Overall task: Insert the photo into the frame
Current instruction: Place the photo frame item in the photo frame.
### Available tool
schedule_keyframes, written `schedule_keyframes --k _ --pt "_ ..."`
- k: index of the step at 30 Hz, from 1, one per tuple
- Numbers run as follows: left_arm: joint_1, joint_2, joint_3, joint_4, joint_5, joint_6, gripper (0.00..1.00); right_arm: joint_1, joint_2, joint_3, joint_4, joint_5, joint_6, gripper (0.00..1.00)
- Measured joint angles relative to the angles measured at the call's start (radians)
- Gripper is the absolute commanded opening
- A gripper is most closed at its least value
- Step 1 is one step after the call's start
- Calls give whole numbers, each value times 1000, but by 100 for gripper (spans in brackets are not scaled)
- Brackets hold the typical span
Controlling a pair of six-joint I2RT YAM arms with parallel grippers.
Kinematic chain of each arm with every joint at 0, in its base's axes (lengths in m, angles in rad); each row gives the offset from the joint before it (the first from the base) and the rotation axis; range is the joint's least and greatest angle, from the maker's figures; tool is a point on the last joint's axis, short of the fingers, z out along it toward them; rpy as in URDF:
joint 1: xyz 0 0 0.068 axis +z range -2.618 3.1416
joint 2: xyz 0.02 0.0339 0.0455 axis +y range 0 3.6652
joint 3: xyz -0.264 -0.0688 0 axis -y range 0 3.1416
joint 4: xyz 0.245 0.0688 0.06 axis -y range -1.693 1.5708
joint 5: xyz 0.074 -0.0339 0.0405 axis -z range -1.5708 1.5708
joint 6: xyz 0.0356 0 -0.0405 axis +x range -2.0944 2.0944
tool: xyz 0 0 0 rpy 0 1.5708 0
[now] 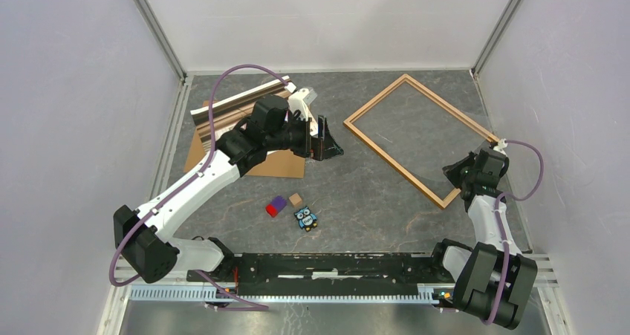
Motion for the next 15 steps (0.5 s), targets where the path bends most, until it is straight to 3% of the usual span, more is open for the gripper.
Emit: schedule_keyframes --k 15 --pt "-1 0 0 0 0 0 100 -2 0 0 0 -8 10 0"
